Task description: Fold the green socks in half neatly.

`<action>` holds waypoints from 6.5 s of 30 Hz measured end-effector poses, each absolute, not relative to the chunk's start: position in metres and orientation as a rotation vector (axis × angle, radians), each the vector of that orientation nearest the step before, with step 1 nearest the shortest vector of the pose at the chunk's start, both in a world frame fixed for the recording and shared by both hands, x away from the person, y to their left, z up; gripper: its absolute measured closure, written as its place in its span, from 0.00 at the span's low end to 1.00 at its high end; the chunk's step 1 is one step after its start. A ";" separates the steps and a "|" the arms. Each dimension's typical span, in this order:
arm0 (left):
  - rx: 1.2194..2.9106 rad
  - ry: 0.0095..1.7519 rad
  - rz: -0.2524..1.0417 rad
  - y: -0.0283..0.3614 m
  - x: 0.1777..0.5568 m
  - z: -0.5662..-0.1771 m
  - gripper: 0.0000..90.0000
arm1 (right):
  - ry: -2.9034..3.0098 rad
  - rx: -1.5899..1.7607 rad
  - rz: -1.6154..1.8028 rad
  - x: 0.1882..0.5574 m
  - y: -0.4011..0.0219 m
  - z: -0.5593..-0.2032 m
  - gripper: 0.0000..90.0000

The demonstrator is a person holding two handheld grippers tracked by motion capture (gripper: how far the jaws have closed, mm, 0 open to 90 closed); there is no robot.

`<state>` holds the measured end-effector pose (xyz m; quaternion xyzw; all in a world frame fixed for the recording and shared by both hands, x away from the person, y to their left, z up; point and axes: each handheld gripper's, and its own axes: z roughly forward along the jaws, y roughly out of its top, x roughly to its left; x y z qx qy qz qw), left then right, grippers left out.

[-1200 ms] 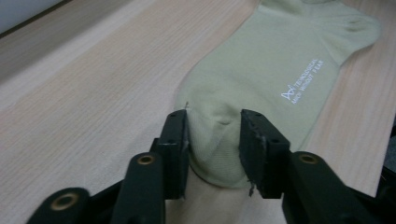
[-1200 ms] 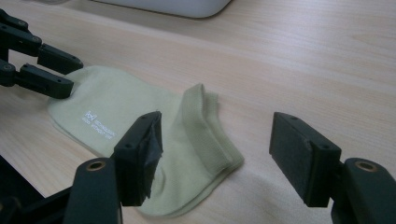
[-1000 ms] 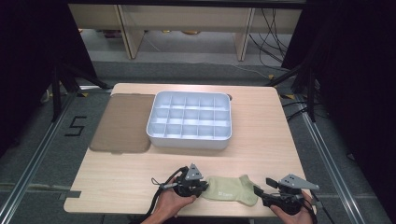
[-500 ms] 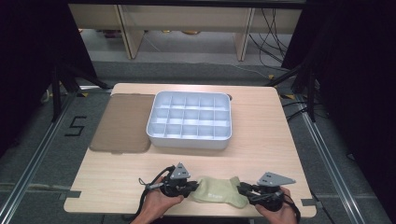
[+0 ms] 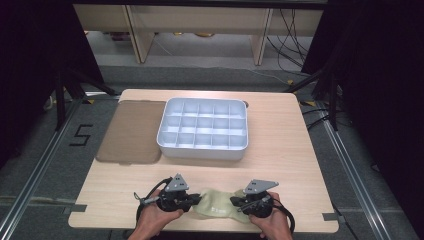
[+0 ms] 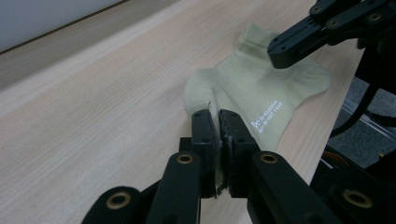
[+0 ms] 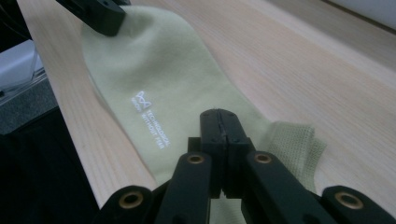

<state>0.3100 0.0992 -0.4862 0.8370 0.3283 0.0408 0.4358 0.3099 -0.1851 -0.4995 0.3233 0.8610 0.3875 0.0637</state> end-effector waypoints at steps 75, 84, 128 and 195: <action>1.990 0.808 0.059 0.090 0.319 -0.460 0.93 | 2.657 0.965 1.133 0.338 -0.183 -0.504 1.00; 2.042 0.777 0.043 0.061 0.329 -0.468 0.93 | 2.660 1.014 1.176 0.339 -0.189 -0.503 1.00; 2.037 0.704 -0.049 0.026 0.337 -0.457 0.64 | 2.473 1.113 1.353 0.340 -0.235 -0.479 0.95; 2.218 0.746 0.126 0.055 0.355 -0.506 0.95 | 2.646 0.970 1.108 0.345 -0.189 -0.500 1.00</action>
